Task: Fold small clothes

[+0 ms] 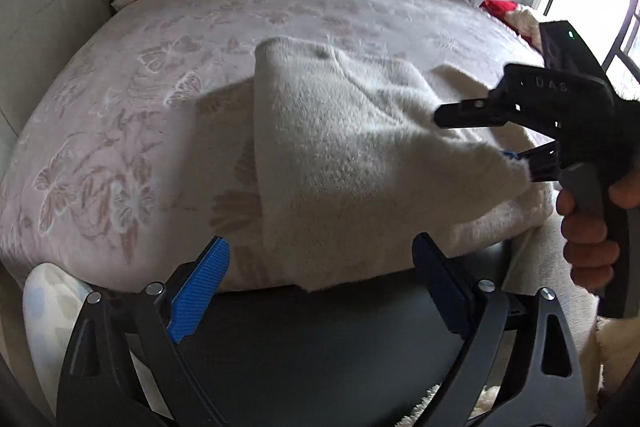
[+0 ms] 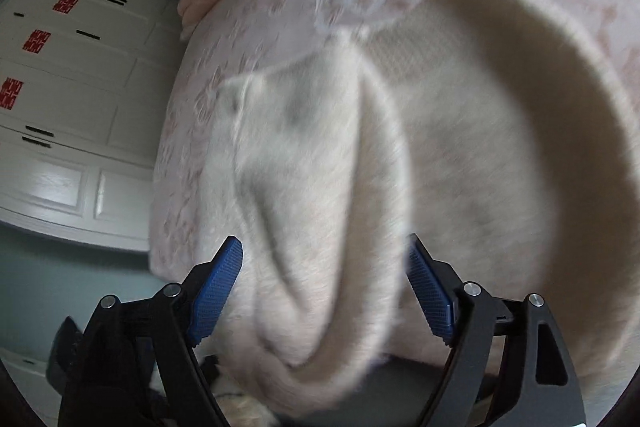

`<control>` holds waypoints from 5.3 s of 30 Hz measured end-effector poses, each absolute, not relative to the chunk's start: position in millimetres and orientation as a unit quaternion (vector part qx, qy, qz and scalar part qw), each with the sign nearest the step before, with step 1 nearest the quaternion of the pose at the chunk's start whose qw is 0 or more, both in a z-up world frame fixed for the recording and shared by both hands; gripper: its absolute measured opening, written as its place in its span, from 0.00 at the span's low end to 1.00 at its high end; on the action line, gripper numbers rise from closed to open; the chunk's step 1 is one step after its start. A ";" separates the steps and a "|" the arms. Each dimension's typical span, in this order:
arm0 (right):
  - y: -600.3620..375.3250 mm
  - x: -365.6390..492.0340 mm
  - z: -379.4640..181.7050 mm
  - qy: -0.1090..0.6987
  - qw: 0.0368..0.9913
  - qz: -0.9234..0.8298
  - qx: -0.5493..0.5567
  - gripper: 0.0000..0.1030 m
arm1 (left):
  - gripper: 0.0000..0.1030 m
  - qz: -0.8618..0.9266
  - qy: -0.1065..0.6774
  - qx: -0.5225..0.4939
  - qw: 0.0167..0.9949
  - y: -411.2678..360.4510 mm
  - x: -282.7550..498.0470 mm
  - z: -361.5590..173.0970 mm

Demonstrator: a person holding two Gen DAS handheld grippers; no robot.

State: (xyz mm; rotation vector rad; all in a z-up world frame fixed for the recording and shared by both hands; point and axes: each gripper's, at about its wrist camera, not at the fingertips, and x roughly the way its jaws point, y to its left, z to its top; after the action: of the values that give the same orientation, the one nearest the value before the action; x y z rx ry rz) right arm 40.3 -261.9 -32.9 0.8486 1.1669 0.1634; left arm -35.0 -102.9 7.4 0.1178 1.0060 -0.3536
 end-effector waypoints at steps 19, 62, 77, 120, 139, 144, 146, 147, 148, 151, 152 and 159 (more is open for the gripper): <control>-333.8 -2.5 8.6 0.494 0.821 -0.048 0.282 0.14 | 0.38 -0.238 0.494 0.078 0.833 -142.8 -18.3 -20.3; -345.1 10.0 36.0 0.475 0.841 -0.082 0.247 0.51 | 0.80 -0.182 0.424 0.028 0.887 -147.6 10.5 55.5; -374.4 8.3 -38.5 0.500 0.816 -0.079 0.280 0.11 | 0.82 -0.192 0.499 0.095 0.840 -217.1 39.0 -27.4; -327.6 39.6 33.4 0.479 0.839 -0.036 0.258 0.44 | 0.87 -0.199 0.512 0.035 0.835 -192.8 27.6 -14.3; -366.7 -16.3 -66.4 0.507 0.770 -0.036 0.387 0.91 | 0.96 -0.208 0.596 -0.121 0.766 -188.1 81.7 -70.0; -367.6 -5.0 -68.4 0.502 0.772 -0.025 0.389 0.82 | 0.93 -0.217 0.590 -0.100 0.772 -195.3 81.1 -68.3; -368.3 -3.1 -68.6 0.487 0.768 0.014 0.415 0.45 | 0.84 -0.221 0.591 -0.096 0.770 -197.4 80.2 -62.1; -367.4 -0.8 -66.6 0.485 0.767 0.010 0.419 0.43 | 0.82 -0.220 0.591 -0.091 0.771 -198.9 79.5 -58.6; -366.8 -0.5 -64.3 0.485 0.769 0.003 0.415 0.38 | 0.76 -0.219 0.591 -0.087 0.772 -199.4 80.4 -55.6; -362.7 -1.5 -51.5 0.481 0.776 -0.015 0.407 0.32 | 0.58 -0.217 0.588 -0.059 0.777 -204.1 77.4 -42.4; -360.3 -2.4 -46.3 0.479 0.779 -0.022 0.405 0.31 | 0.53 -0.216 0.586 -0.048 0.780 -204.2 76.2 -36.6; -348.7 -15.5 4.9 0.438 0.802 -0.037 0.404 0.29 | 0.45 -0.221 0.566 -0.030 0.793 -199.8 68.4 8.1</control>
State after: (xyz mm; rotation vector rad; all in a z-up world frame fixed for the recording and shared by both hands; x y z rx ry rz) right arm -15.5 -348.7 4.9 0.8654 0.9384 -0.0803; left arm 68.4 -199.8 8.1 -0.0646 1.2175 -0.4753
